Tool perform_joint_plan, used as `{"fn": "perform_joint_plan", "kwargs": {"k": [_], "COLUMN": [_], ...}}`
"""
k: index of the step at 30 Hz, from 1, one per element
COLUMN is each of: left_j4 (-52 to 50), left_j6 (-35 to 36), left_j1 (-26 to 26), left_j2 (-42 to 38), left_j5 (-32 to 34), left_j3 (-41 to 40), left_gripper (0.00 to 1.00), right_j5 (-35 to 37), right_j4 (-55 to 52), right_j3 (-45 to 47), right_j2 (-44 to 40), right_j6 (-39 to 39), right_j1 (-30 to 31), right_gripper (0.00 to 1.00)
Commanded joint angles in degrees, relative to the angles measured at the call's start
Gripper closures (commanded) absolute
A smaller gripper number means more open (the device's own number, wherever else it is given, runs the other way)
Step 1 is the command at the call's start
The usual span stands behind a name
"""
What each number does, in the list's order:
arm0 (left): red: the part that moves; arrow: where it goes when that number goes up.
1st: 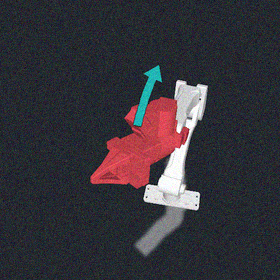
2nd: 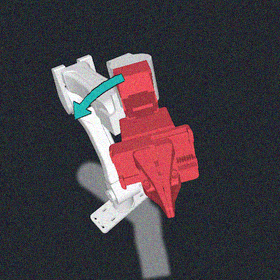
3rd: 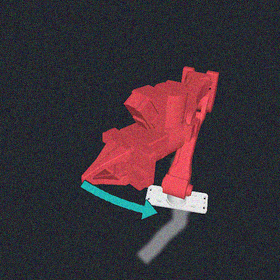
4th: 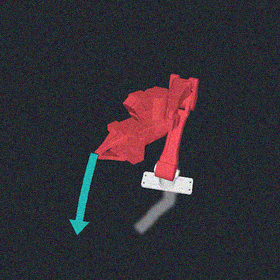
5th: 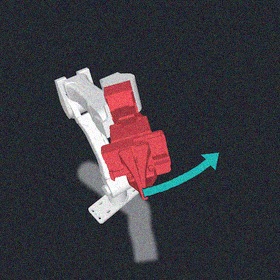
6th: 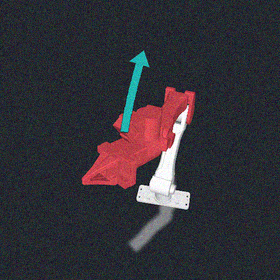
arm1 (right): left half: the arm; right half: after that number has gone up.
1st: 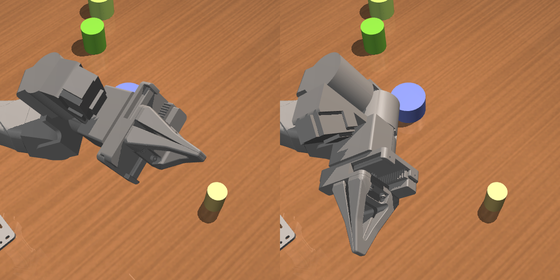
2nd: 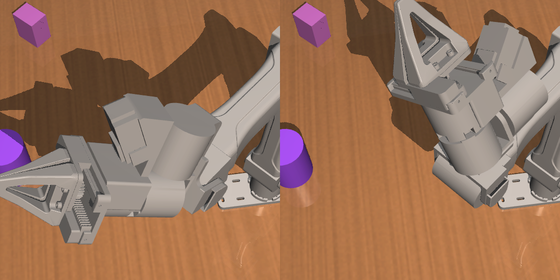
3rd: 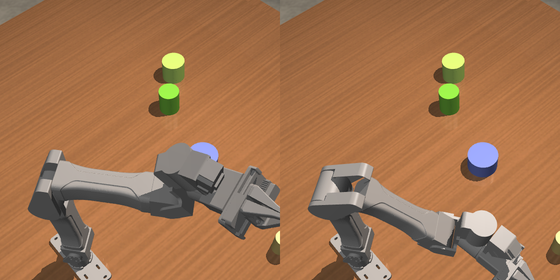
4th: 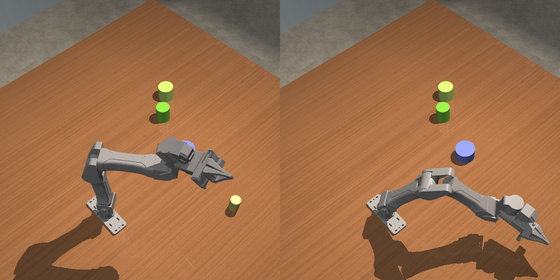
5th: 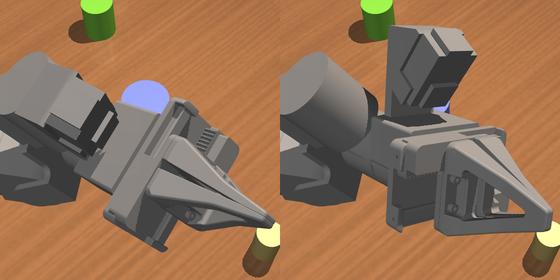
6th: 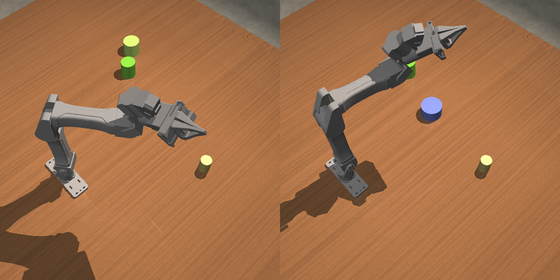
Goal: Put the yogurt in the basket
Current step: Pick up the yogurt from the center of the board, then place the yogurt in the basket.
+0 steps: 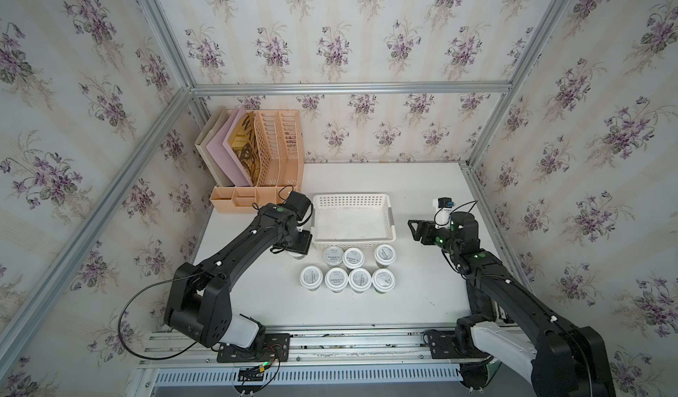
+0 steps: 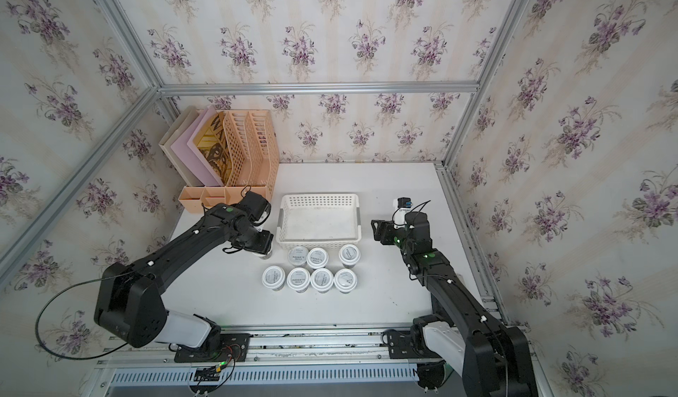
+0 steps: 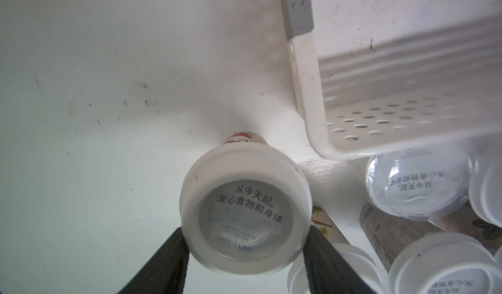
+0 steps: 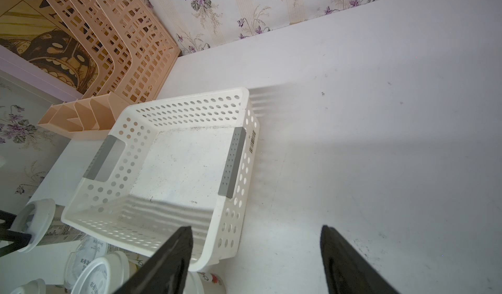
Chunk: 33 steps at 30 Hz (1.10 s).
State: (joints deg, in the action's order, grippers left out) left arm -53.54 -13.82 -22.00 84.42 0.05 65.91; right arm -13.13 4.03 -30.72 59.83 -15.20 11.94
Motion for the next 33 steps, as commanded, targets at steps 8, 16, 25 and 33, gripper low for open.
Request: {"fn": "perform_joint_plan", "kwargs": {"k": [8, 16, 25, 33], "left_j4": [-6.2, -10.1, -13.8, -15.2], "left_j6": [4.4, 6.3, 7.3, 7.3], "left_j1": [4.2, 4.9, 4.8, 3.3], "left_j2": [1.1, 6.0, 12.8, 21.2], "left_j5": [0.9, -0.9, -6.7, -10.0], "left_j3": [10.0, 20.3, 35.6, 44.8], "left_gripper": [0.31, 0.31, 0.32, 0.32], "right_j5": [-0.7, -0.7, -0.8, -0.7], "right_j4": [1.1, 1.1, 1.1, 1.0], "right_j3": [-0.1, -0.1, -0.1, -0.1], "right_j2": [0.5, 0.7, 1.0, 1.2], "right_j6": [0.3, 0.3, 0.3, 0.4], "right_j1": [0.0, 0.1, 0.0, 0.0], "right_gripper": [0.21, 0.21, 0.21, 0.21]}}
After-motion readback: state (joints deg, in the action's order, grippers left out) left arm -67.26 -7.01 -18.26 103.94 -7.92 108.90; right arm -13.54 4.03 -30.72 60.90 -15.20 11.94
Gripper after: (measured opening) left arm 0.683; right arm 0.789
